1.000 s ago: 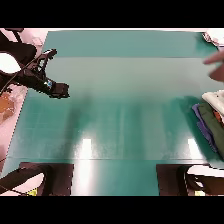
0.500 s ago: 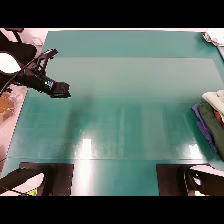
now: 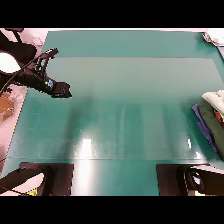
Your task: Fold the shirts.
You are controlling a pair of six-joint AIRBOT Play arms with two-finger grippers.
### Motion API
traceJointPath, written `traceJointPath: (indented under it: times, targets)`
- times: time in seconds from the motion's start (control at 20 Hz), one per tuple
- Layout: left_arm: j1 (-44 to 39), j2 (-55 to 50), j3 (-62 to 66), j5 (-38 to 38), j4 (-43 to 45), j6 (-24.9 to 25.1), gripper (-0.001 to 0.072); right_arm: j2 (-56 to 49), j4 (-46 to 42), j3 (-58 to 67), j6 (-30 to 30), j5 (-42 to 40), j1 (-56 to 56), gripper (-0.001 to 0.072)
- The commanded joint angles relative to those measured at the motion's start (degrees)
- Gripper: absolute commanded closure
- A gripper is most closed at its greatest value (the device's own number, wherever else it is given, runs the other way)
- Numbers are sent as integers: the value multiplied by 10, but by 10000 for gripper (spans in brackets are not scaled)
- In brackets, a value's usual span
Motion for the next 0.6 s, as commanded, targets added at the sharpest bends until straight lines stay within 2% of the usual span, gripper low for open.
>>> traceJointPath:
  times: [0.0,0.1,0.35,0.4,0.5,0.55]
  targets:
    - [0,0,0,-1,0,1,685,-11,-37,-46,-12,3,-3,694]
    - [0,0,0,-2,0,1,686,2,-77,-118,-13,3,-3,694]
    - [0,0,0,0,0,-2,686,27,-80,-264,-14,-2,-12,673]
    - [0,0,0,-1,0,-4,685,31,-80,-281,-14,-10,-12,577]
    - [0,0,0,-2,0,-4,685,37,-79,-303,-14,-17,-12,518]
    - [0,0,0,-5,0,-3,686,38,-78,-306,-14,-17,-12,427]
